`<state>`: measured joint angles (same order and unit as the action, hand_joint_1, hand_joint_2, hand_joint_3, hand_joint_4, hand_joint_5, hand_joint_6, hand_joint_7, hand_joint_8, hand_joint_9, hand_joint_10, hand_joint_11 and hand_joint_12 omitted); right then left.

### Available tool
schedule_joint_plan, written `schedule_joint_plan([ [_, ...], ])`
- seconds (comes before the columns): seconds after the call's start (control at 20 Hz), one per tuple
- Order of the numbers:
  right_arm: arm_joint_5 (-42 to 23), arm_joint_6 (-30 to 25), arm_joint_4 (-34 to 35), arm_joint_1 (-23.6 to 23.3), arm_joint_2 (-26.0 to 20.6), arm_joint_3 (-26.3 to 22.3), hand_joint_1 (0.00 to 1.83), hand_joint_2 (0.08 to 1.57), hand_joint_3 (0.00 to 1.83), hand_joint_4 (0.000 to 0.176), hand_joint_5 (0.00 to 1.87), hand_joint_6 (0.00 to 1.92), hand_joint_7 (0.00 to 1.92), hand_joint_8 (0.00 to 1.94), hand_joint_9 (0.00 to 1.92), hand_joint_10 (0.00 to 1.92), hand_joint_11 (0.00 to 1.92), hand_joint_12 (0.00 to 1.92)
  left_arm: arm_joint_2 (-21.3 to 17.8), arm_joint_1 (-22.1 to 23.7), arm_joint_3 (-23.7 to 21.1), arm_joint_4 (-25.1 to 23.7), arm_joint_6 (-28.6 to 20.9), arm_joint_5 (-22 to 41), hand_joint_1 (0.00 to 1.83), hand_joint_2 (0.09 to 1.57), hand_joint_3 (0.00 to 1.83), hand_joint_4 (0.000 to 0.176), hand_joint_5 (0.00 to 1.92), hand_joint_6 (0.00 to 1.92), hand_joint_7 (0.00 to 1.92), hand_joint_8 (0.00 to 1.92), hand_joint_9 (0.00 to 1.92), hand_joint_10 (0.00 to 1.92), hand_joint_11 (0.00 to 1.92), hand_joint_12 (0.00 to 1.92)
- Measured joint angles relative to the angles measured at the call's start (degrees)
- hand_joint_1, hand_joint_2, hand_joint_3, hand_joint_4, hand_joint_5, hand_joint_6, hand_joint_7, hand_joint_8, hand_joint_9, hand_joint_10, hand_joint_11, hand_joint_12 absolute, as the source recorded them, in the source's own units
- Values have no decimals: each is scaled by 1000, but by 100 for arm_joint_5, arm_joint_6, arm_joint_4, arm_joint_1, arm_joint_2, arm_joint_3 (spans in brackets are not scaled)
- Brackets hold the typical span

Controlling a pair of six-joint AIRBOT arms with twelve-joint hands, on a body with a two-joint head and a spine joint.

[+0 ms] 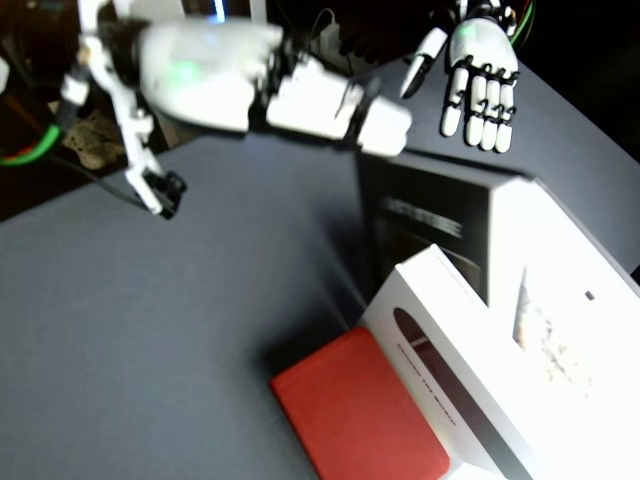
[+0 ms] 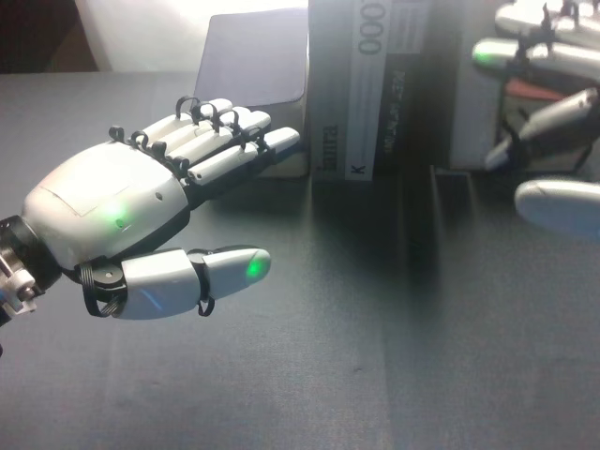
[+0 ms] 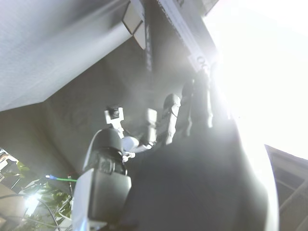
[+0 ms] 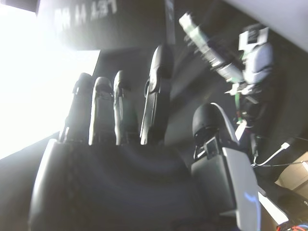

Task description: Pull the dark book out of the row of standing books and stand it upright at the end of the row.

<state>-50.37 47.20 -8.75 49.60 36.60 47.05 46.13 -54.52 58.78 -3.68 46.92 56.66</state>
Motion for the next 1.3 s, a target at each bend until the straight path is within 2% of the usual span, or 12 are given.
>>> schedule_joint_plan([
  [0.25, -922, -881, -140, 1078, -197, -201, 0, 1309, 0, 0, 822, 142, 313, 47, 67, 30, 18, 9, 0, -7, 0, 28, 4, 4, 0, 1315, 1, 95, 0, 0, 0, 0, 0, 0, 0, 0],
  [0.3, -1137, -966, -140, 1316, -197, -214, 0, 1309, 6, 0, 790, 195, 350, 19, 89, 58, 3, 250, 2, -7, 0, 33, 7, 2, 0, 1315, 1, 94, 0, 0, 0, 0, 0, 0, 0, 0],
  [0.35, -1318, -990, -90, 1458, -197, -219, 0, 1354, 9, 0, 743, 249, 423, 17, 177, 129, 0, 991, 2, -7, 0, 33, 9, 4, 0, 1320, 4, 99, 0, 0, 0, 0, 0, 0, 0, 0],
  [0.4, -1585, -997, 48, 1655, -201, -219, 0, 1367, 9, 0, 736, 291, 478, 27, 263, 195, 0, 1370, 2, -7, 0, 33, 17, 2, 0, 1327, 6, 95, 0, 0, 0, 0, 0, 0, 0, 0],
  [0.45, -1759, -999, 168, 1773, -208, -219, 0, 1372, 3, 0, 686, 411, 497, 13, 239, 307, 0, 1493, 2, -7, 0, 33, 17, 4, 0, 1329, 7, 94, 0, 0, 0, 0, 0, 0, 0, 0],
  [0.5, -1928, -1001, 236, 1849, -216, -219, 49, 1427, 7, 0, 626, 577, 663, 69, 422, 626, 110, 1643, 2, -7, 0, 35, 17, 4, 0, 1327, 6, 93, 0, 0, 0, 0, 0, 0, 0, 0],
  [0.55, -1982, -1001, 251, 1849, -223, -227, 92, 1447, 7, 0, 531, 794, 725, 116, 396, 923, 138, 1755, 2, -7, 0, 35, 17, 2, 0, 1316, 0, 99, 0, 0, 0, 0, 0, 0, 0, 0],
  [0.65, -2205, -1001, 254, 1849, -236, -243, 91, 1485, 8, 0, 431, 930, 676, 239, 323, 1058, 114, 1794, 0, -7, -13, 50, 20, 7, 0, 1304, 0, 109, 0, 0, 0, 0, 0, 0, 0, 0],
  [0.7, -2326, -994, 262, 1849, -238, -243, 4, 1505, 3, 0, 307, 995, 518, 593, 236, 1109, 13, 1780, 2, -9, -13, 57, 20, 4, 0, 1308, 0, 94, 0, 0, 0, 0, 0, 0, 0, 0],
  [0.8, -2570, -957, 367, 1849, -256, -240, 4, 1550, 9, 0, 253, 979, 462, 803, 280, 1070, 0, 1654, 2, -37, -11, 63, 20, 35, 0, 1302, 0, 89, 0, 0, 0, 0, 0, 0, 0, 0],
  [1.1, -3335, -542, 966, 1849, -219, -153, 0, 1524, 1, 0, 11, 529, 176, 374, 30, 1017, 0, 1655, 2, -35, -11, 72, 22, 63, 0, 1314, 2, 88, 0, 0, 0, 0, 0, 0, 0, 0],
  [1.3, -3611, -396, 1449, 1934, -170, -70, 0, 1549, 0, 0, 0, 16, 6, 12, 0, 190, 0, 1328, 2, -37, -17, 122, 22, 212, 0, 1300, 0, 88, 0, 0, 0, 0, 0, 0, 0, 0],
])
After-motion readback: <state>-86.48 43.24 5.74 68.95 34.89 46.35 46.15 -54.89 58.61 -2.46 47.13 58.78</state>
